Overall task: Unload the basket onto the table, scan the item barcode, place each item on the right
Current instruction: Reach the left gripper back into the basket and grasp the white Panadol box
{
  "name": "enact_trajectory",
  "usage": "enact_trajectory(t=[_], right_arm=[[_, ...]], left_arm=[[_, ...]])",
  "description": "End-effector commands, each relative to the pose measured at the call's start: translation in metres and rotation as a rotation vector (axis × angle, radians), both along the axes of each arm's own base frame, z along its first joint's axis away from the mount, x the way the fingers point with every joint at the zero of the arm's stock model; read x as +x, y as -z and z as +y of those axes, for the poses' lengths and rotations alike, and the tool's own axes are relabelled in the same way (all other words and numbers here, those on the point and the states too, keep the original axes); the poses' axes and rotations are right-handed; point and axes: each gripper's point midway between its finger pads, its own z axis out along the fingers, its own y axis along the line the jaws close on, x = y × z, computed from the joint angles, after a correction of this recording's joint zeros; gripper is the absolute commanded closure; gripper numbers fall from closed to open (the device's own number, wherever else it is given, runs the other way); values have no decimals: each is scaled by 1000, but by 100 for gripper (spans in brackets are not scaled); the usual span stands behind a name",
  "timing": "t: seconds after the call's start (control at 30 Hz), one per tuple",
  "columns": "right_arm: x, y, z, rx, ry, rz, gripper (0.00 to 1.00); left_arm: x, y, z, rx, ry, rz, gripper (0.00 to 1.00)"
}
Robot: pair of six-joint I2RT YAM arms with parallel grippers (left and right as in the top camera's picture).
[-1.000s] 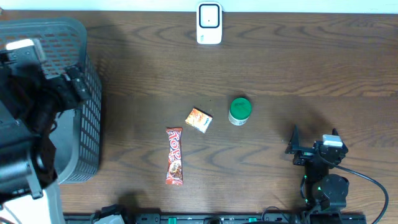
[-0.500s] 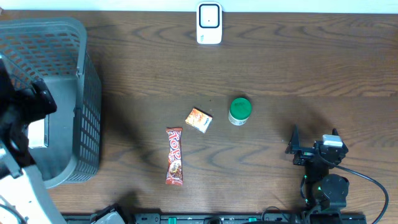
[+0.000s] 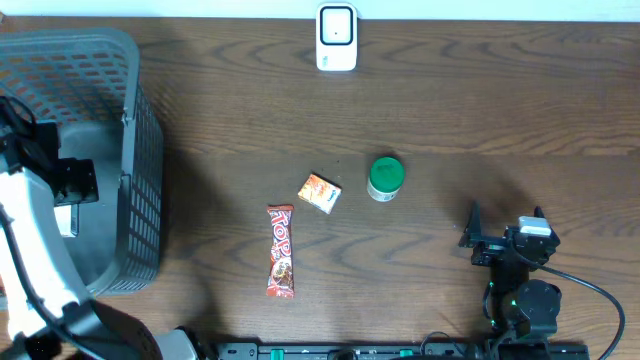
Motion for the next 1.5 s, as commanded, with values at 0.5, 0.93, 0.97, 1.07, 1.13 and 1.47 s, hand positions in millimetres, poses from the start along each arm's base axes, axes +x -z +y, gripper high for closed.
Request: enact_trajectory(t=[0.5, 0.93, 0.97, 1.07, 1.13, 1.47], right_arm=[[0, 2, -2, -12, 9, 4, 1], [0, 2, -2, -12, 9, 4, 1], [0, 2, -2, -11, 9, 3, 1], [0, 2, -2, -12, 9, 3, 1], [0, 2, -2, -11, 9, 4, 1], [0, 2, -2, -11, 9, 4, 1]], left_arm=[[3, 92, 46, -148, -97, 97, 3], [12, 142, 53, -192, -77, 151, 3], [13, 145, 53, -199, -75, 150, 3], [15, 156, 50, -225, -71, 156, 3], [17, 163, 46, -256, -65, 149, 3], [21, 171, 39, -303, -56, 136, 35]])
